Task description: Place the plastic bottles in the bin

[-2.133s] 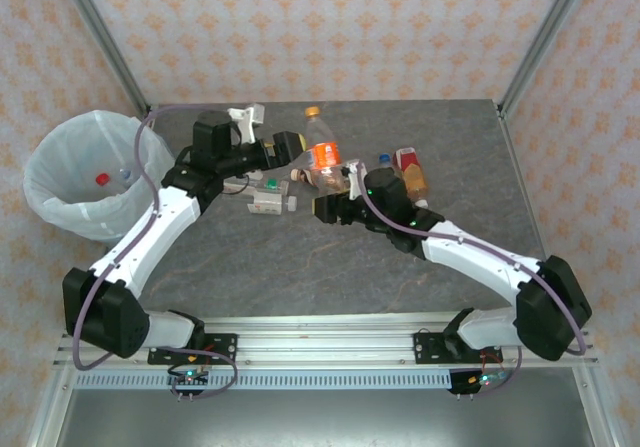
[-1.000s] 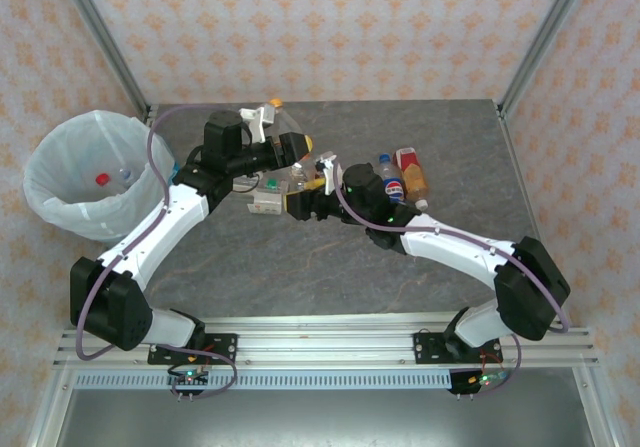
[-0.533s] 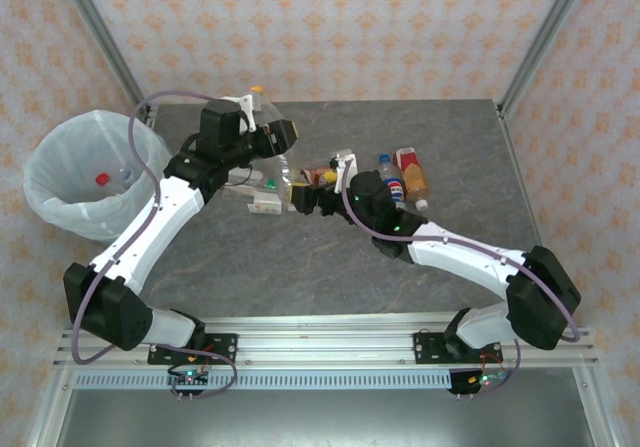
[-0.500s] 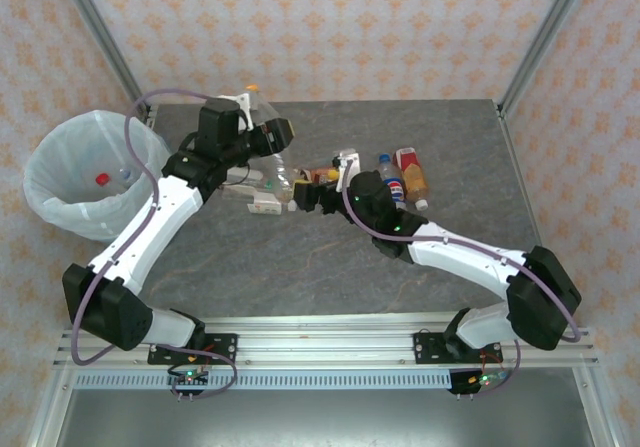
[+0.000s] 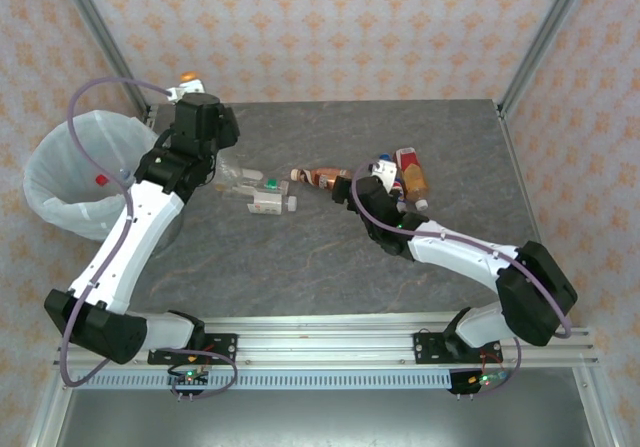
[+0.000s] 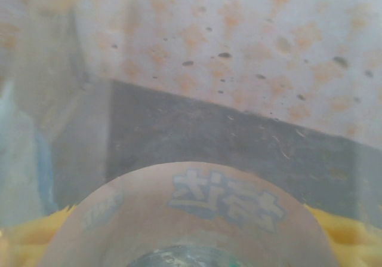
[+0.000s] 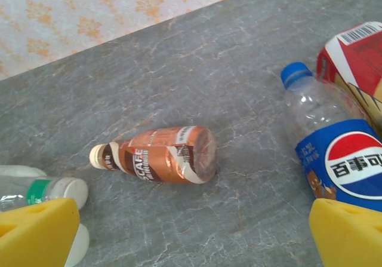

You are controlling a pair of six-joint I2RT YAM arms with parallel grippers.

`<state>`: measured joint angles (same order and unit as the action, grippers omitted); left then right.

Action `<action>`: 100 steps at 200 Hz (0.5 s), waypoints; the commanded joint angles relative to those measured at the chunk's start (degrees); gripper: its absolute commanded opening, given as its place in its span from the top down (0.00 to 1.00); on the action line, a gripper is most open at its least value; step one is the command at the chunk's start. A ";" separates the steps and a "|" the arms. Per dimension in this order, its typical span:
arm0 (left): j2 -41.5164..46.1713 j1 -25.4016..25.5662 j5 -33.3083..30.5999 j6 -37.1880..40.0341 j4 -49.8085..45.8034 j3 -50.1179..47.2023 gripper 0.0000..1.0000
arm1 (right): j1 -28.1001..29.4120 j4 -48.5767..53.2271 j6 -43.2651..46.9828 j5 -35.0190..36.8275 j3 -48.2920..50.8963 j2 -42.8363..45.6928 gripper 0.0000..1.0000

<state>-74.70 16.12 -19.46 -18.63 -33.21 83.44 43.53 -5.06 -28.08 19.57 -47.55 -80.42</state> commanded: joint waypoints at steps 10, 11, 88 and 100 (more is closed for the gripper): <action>6.15 -0.86 -13.22 5.98 6.01 -0.98 0.29 | -0.81 1.37 -4.35 2.22 0.37 -0.52 0.01; 6.36 -0.93 -13.36 6.11 6.25 -1.12 0.29 | -0.81 1.32 -4.35 2.22 0.36 -0.48 0.01; 13.74 -17.04 -11.65 7.04 16.44 -2.68 0.30 | -1.16 0.79 -5.45 2.05 1.62 0.38 0.01; 12.96 -19.18 -11.87 6.29 15.62 -2.09 0.30 | -1.32 0.46 -5.79 2.00 1.86 0.36 0.01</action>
<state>-61.04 0.75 -32.14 -11.49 -20.38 81.62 42.70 -4.71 -32.40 19.75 -47.03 -80.42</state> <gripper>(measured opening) 0.707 0.992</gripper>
